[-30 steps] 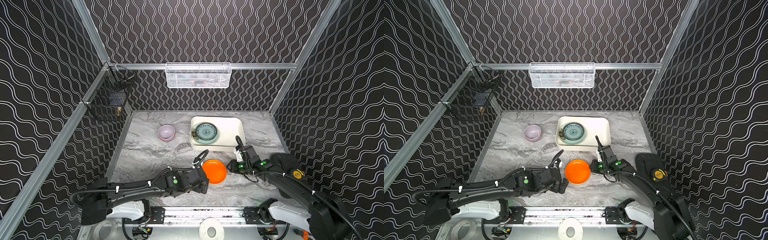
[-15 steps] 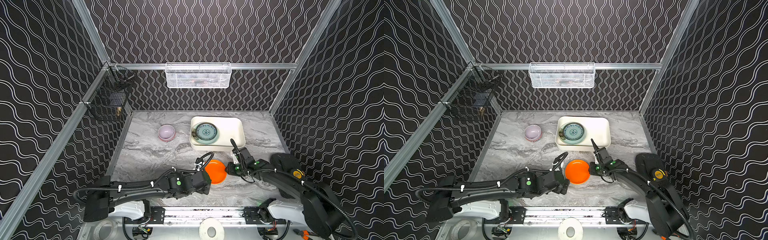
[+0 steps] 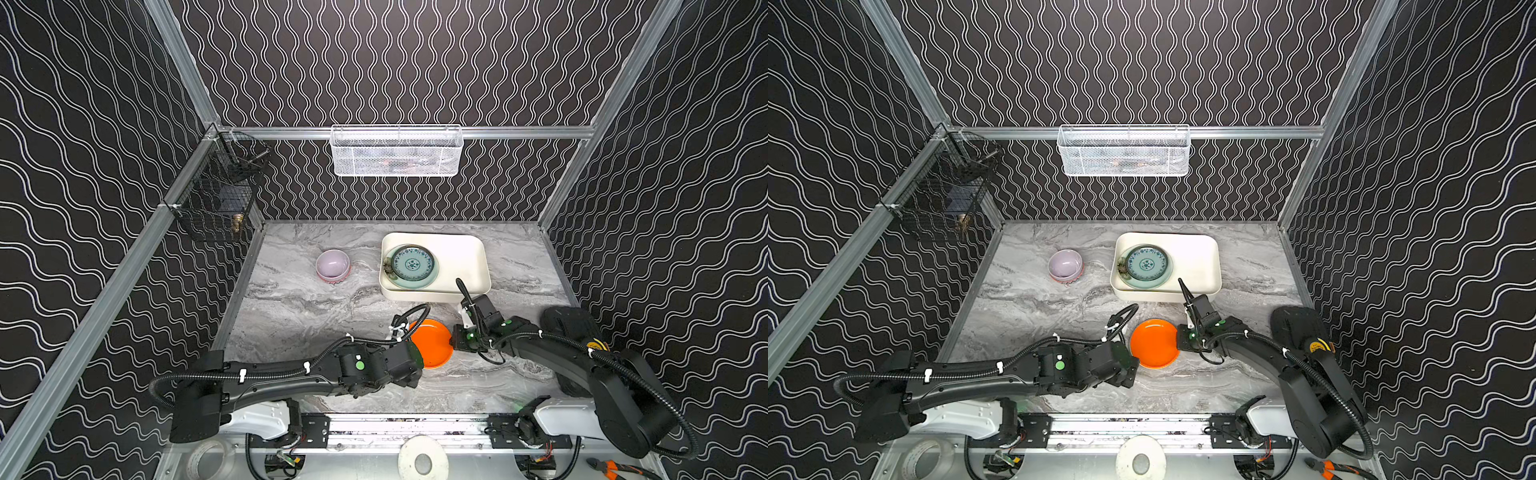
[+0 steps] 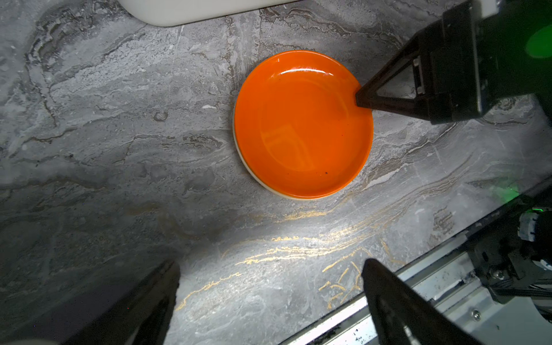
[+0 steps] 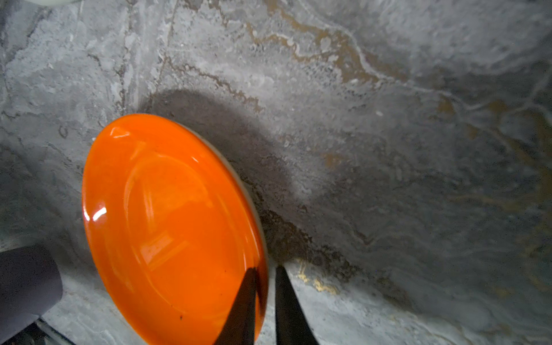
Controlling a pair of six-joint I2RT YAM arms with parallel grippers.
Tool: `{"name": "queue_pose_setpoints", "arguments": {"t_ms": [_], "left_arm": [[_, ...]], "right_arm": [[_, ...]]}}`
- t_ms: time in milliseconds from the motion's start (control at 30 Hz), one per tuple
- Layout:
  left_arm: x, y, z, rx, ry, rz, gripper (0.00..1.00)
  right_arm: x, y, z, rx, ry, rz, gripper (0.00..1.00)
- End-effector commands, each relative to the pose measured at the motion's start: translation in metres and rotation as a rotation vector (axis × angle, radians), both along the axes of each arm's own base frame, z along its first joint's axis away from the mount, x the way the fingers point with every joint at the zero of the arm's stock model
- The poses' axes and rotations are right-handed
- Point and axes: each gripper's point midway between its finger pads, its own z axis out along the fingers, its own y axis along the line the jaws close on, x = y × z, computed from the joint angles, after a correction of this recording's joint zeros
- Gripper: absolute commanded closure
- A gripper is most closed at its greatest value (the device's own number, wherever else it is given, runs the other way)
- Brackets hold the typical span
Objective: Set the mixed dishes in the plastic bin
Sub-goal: 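Pinch the orange plate edge with the right gripper while the left gripper braces it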
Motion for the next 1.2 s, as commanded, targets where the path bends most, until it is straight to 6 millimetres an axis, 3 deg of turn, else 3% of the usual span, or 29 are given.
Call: {"name": "queue_pose_setpoints", "arguments": {"t_ms": [0, 200, 467, 767, 933, 1167], "left_arm": [[0.004, 0.004, 0.004, 0.024, -0.027, 0.007, 0.01], [0.006, 0.006, 0.006, 0.031, -0.037, 0.012, 0.01], [0.007, 0.010, 0.017, 0.004, -0.053, 0.015, 0.01], [0.025, 0.033, 0.037, -0.007, -0.077, 0.082, 0.01], [0.047, 0.040, 0.049, -0.059, -0.067, 0.103, 0.01], [0.061, 0.047, 0.078, -0.080, -0.110, 0.118, 0.01]], "right_arm": [[0.007, 0.001, 0.006, -0.001, -0.030, 0.002, 0.90], [0.007, 0.000, 0.014, -0.006, -0.043, 0.004, 1.00], [0.007, 0.006, 0.030, 0.041, -0.054, 0.010, 1.00], [0.011, 0.017, 0.073, 0.122, -0.113, 0.028, 1.00], [0.025, 0.020, 0.103, 0.124, -0.177, 0.023, 1.00], [0.065, 0.027, 0.144, 0.147, -0.273, 0.010, 1.00]]}}
